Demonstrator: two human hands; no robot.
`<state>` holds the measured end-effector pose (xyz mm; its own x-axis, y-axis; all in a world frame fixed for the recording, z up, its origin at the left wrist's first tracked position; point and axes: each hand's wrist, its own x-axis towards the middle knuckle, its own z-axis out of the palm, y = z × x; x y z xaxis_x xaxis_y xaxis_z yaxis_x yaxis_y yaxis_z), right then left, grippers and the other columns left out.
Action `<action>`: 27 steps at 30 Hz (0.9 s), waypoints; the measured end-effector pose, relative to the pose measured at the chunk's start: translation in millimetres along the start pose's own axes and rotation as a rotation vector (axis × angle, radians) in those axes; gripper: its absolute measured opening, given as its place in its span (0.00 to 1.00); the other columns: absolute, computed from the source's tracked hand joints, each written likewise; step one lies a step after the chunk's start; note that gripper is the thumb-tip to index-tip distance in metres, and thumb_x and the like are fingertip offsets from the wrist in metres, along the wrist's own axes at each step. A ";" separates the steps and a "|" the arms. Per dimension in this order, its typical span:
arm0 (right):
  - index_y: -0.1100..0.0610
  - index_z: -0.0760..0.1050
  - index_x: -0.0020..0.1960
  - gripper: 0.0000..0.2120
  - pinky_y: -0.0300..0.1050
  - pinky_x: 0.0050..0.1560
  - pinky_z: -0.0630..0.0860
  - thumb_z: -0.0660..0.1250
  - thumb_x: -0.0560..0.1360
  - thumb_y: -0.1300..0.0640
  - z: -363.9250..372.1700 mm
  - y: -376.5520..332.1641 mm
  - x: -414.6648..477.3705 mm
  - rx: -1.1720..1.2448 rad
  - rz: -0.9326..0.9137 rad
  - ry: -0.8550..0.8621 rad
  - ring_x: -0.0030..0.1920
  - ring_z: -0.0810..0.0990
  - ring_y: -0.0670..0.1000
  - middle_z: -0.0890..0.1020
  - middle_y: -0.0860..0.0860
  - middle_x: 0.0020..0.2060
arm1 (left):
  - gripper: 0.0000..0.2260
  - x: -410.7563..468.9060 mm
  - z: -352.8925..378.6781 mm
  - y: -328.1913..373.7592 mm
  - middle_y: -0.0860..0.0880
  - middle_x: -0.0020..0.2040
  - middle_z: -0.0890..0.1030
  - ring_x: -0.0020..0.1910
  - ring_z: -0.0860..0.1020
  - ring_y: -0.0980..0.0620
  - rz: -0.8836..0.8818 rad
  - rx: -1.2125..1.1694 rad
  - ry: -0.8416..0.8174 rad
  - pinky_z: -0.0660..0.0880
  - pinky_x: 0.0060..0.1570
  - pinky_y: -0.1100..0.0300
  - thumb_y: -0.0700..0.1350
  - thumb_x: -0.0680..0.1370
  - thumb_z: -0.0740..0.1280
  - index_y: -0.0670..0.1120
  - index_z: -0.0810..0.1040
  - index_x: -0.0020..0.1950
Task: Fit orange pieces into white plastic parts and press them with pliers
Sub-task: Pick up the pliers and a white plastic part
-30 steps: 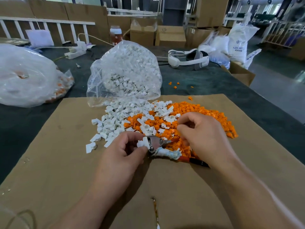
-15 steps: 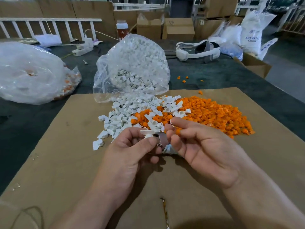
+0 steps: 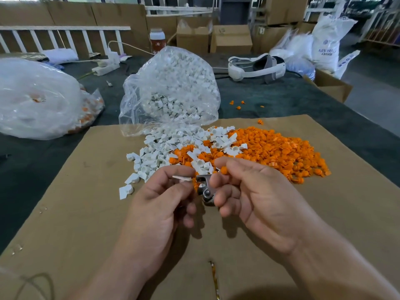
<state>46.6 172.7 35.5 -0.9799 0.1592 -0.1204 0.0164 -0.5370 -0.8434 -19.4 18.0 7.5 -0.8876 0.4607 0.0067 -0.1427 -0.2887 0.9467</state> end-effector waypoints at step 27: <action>0.66 0.77 0.56 0.15 0.41 0.25 0.79 0.67 0.71 0.61 0.3 -6.3 -7.4 0.305 0.105 -0.192 0.34 0.86 0.54 0.85 0.62 0.44 | 0.12 -9.5 2.6 0.0 0.48 0.41 0.85 0.35 0.83 0.50 0.363 0.172 0.015 0.78 0.37 0.65 0.41 0.71 0.68 0.57 0.84 0.48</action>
<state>53.7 174.6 41.9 -0.9959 -0.0522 -0.0736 0.0871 -0.7688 -0.6335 -9.8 15.8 8.3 -0.8731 0.3418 0.3475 0.2561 -0.2849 0.9237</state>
